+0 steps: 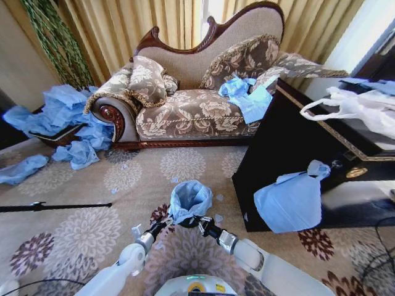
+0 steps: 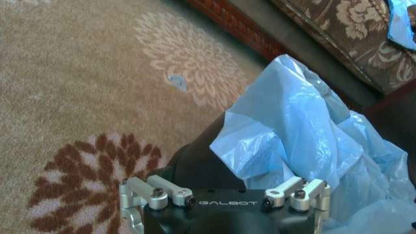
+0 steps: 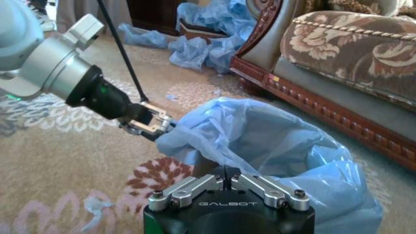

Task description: Place a garbage bag over the trash bin.

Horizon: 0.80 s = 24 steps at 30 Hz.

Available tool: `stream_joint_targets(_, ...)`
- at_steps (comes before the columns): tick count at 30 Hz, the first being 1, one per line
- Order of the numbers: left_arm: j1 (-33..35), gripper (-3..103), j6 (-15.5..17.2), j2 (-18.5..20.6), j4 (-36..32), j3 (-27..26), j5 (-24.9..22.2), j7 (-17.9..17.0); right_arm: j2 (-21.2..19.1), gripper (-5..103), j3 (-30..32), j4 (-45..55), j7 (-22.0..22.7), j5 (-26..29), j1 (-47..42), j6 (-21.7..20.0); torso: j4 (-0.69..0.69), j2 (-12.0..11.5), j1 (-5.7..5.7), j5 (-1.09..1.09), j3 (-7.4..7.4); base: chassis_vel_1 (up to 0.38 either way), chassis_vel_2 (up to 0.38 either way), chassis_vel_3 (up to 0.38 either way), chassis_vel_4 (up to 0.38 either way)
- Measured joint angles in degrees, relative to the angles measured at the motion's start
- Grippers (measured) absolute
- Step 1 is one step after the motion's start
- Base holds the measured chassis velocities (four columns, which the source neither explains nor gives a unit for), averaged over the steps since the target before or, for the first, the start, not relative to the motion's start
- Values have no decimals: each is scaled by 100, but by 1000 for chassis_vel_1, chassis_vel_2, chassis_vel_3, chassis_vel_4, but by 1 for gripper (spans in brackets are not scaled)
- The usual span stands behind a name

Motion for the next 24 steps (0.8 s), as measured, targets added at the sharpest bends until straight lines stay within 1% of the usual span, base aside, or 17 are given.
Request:
stream_joint_targets(5, -1, 100, 8, 9, -27, -8, -55, 0, -11, 0, -16, 26, -33, -33, -100, -1, -1, 0, 0, 0, 0, 0, 0, 0, 0)
stream_joint_targets(9, 1, 100, 20, 17, -38, -27, -138, 1, 55, 0, -42, -40, -46, -33, -128, -9, 0, 0, 0, 0, 0, 0, 0, 0, 0)
stream_joint_targets(13, -8, 100, 21, 27, 21, -34, -123, 17, 151, 0, -10, -268, -81, -55, -125, 21, 0, 0, 0, 1, 0, 0, 0, 0, 0)
stream_joint_targets(16, -13, 100, 20, 40, 56, -35, -96, 35, 148, 0, 58, -301, -83, -86, -159, 66, 0, 0, 0, 0, 0, 0, 0, 0, 0)
stream_joint_targets(17, -19, 100, 17, 43, 88, -34, -59, 50, 89, 0, 140, -244, -78, -220, -225, 159, 1, 0, 0, 2, 0, 0, 0, 0, 0)
stream_joint_targets(18, -19, 100, 17, 43, 88, -34, -59, 50, 89, 0, 140, -244, -78, -220, -225, 159, 1, 0, 0, 2, 0, 0, 0, 0, 0)
stream_joint_targets(19, -26, 100, 14, 43, 109, -25, -40, 55, -2, 0, 219, -99, -83, -341, -304, 201, 1, 0, 0, 2, 0, 0, 0, 0, 0)
stream_joint_targets(21, -41, 100, 11, 43, 126, -15, -27, 64, -258, -2, 326, 302, -120, -479, -452, 86, 0, 0, 0, -1, 0, 0, 0, 0, 0)
stream_joint_targets(23, -61, 100, 9, 41, 133, -12, -27, 71, -490, 8, 335, 713, -119, -515, -549, -46, -3, 0, 0, -3, 0, 0, 0, 0, 0)
stream_joint_targets(24, -61, 100, 9, 41, 133, -12, -27, 71, -490, 8, 335, 713, -119, -515, -549, -46, -3, 0, 0, -3, 0, 0, 0, 0, 0)
